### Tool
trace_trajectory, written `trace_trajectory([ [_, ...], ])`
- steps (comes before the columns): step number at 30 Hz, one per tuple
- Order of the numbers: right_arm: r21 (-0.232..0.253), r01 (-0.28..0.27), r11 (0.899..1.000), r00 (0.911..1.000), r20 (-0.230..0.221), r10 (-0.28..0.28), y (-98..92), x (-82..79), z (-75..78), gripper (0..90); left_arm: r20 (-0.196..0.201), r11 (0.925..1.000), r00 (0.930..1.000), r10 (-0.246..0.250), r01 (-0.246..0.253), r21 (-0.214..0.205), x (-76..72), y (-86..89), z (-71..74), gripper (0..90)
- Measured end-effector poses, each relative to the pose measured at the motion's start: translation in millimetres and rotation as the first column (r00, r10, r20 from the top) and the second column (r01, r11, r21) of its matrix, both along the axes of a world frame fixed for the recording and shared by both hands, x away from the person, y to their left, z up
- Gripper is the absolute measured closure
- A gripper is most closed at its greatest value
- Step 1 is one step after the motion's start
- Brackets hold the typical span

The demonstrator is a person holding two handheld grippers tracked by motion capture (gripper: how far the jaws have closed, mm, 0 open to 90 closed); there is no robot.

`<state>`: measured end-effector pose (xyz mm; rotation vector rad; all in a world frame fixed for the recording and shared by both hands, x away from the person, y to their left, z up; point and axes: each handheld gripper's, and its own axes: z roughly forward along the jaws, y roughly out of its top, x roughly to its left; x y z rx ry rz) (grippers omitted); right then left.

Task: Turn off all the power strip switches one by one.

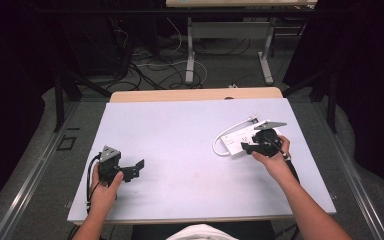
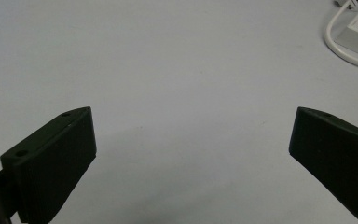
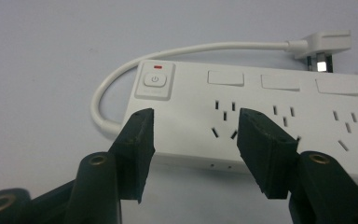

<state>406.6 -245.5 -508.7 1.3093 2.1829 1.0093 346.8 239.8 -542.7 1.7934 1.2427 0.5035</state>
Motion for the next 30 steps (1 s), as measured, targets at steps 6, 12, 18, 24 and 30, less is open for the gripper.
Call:
trace_trajectory([
  [6, -0.015, -0.031, 0.999, 0.9994, -0.013, 0.031, 14.9, 11.8, 2.2, 45.3, -0.001, 1.0000, 1.0000, -0.001, 0.001, -0.001, 0.2, 0.3, -0.3, 0.6],
  [12, -0.009, -0.041, 0.999, 0.9988, -0.026, 0.040, 25.2, 17.9, 5.3, 52.9, -0.002, 1.0000, 1.0000, -0.002, 0.002, 0.002, 0.3, 0.9, -0.4, 0.6],
  [18, -0.029, -0.040, 0.999, 0.9991, -0.014, 0.040, 31.8, 26.0, 8.4, 61.6, -0.003, 1.0000, 1.0000, -0.003, 0.003, 0.004, 0.4, 0.9, -0.6, 0.7],
  [24, -0.028, -0.040, 0.999, 0.9991, -0.016, 0.040, 38.1, 33.1, 7.8, 68.4, -0.003, 1.0000, 1.0000, -0.004, 0.004, 0.005, 0.6, 1.5, -0.6, 0.7],
  [30, -0.050, -0.046, 0.998, 0.9983, -0.040, 0.044, 42.3, 39.4, 3.3, 83.5, -0.010, 0.9999, 0.9999, -0.009, 0.009, 0.006, 0.8, 2.3, -0.7, 0.8],
])
